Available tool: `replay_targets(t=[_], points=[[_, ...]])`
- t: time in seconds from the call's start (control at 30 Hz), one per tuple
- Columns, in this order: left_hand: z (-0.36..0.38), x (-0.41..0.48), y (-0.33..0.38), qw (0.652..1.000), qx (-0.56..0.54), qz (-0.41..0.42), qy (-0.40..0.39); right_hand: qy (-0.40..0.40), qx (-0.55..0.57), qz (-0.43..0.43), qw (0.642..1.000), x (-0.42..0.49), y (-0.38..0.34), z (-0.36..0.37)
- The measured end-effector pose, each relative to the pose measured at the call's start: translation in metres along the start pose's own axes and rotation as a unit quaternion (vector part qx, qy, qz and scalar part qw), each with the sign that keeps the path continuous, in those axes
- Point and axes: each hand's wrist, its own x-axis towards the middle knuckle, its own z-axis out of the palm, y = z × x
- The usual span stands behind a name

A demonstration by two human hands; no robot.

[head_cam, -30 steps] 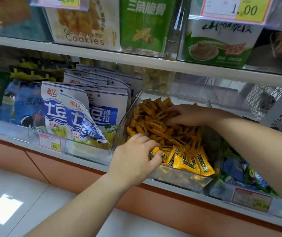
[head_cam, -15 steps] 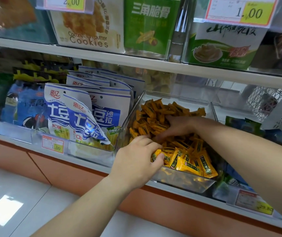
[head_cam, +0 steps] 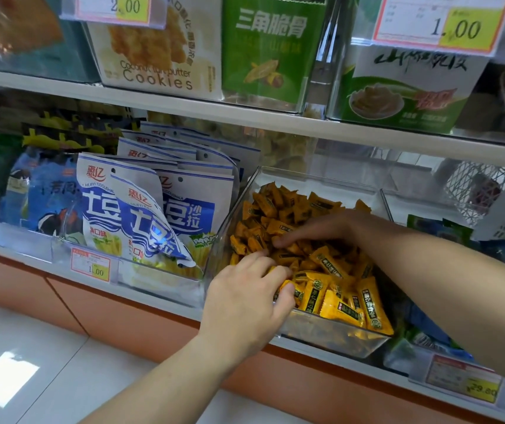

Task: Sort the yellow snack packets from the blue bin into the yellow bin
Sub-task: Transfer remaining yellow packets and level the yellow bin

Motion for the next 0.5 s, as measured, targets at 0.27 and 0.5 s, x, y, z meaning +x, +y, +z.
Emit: replay_targets(t=[0.27, 0.5], points=[[0.0019, 0.0029, 0.0017, 1.0, 0.007, -0.011, -0.022, -0.019, 0.041, -0.007, 0.999, 0.004, 0.0089, -0.0017], [-0.0001, 0.0036, 0.0015, 0.999, 0.008, -0.017, -0.042, -0.043, 0.122, -0.04, 0.991, 0.0, 0.0079, 0.0]])
